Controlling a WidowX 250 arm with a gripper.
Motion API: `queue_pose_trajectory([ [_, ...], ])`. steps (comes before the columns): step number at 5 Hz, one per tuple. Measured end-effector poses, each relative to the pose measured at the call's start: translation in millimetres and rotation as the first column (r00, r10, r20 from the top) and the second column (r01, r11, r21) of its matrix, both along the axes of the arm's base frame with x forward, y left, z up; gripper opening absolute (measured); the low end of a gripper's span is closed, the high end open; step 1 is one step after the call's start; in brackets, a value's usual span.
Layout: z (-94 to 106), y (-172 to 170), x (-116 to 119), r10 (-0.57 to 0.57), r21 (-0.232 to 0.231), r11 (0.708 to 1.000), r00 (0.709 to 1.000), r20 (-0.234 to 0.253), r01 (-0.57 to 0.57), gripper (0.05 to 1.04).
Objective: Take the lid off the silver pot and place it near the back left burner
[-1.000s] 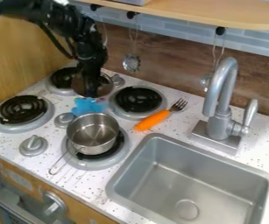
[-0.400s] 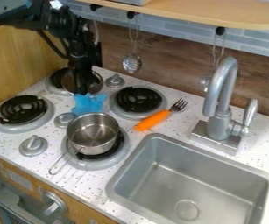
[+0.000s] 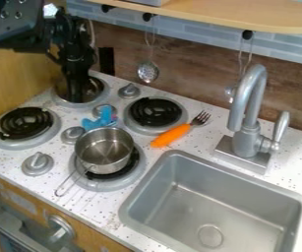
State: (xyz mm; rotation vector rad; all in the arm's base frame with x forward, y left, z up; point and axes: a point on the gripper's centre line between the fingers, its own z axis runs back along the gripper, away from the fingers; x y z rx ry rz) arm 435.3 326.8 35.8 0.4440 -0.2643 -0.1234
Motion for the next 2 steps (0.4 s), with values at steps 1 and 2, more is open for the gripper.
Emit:
queue_pose_trajectory([
  [1, -3.0, 4, -3, 0.011, -0.016, 1.000, 1.000, -0.007, -0.011, 0.306],
  [2, -20.1, -3, -3, -0.025, -0.074, 0.997, 0.999, -0.025, 0.023, 0.306],
])
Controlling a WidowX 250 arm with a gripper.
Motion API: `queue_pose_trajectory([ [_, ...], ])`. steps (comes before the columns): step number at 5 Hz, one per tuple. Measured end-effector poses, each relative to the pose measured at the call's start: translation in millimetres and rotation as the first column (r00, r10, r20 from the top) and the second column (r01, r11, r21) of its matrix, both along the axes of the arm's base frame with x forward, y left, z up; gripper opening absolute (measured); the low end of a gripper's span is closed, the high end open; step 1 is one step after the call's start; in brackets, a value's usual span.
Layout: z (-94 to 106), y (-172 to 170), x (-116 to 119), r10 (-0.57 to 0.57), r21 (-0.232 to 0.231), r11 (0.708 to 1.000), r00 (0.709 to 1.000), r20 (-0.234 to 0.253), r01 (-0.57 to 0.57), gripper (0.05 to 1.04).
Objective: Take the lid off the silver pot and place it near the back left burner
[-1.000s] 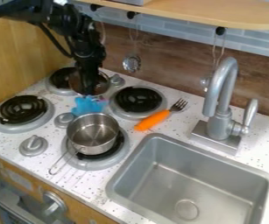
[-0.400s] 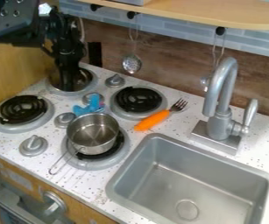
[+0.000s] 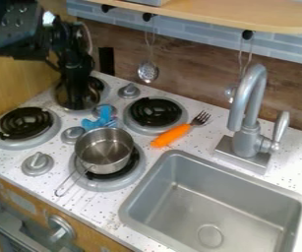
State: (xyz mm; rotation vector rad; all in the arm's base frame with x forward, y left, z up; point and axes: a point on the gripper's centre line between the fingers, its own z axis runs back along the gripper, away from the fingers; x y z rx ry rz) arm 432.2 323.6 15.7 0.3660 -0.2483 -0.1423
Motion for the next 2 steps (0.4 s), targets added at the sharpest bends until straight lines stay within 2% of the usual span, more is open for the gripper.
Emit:
queue_pose_trajectory([
  [1, -5.9, -1.0, -2.0, -0.010, -0.008, 1.000, 1.000, -0.006, 0.010, 0.306],
  [2, -6.9, -1.1, -3.5, 0.005, -0.021, 1.000, 1.000, -0.005, -0.005, 0.370],
])
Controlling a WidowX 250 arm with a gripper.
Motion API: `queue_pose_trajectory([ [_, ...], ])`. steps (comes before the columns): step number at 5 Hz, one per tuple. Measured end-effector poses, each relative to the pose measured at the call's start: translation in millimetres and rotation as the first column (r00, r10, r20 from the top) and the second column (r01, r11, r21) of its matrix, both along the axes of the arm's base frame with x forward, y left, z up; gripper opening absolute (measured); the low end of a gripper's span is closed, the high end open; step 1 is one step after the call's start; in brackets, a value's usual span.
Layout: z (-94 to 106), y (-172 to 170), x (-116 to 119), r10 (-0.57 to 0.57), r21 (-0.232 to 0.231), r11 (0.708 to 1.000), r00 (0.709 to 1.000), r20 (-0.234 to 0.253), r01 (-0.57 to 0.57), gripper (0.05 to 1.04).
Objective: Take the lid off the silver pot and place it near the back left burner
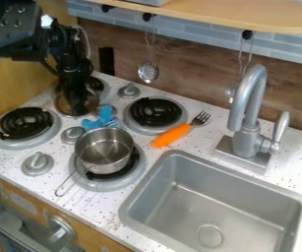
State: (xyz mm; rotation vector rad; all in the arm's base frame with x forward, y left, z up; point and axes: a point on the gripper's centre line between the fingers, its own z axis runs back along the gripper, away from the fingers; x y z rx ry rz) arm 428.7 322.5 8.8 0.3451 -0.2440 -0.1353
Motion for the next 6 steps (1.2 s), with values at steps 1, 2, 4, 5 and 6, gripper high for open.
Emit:
queue_pose_trajectory([
  [1, -0.2, 1, -2, 0.022, -0.001, 1.000, 1.000, -0.005, -0.022, 0.678],
  [2, -2.8, -1, -3, 0.023, -0.008, 1.000, 1.000, -0.013, -0.023, 0.941],
  [4, 2.0, -17, -15, -0.037, -0.010, 0.999, 0.999, 0.021, 0.037, 1.007],
  [5, 37.8, -27, -20, -0.090, 0.038, 0.996, 0.991, 0.099, 0.086, 1.007],
  [6, 45.2, -26, -19, -0.092, 0.050, 0.995, 0.989, 0.114, 0.087, 1.007],
])
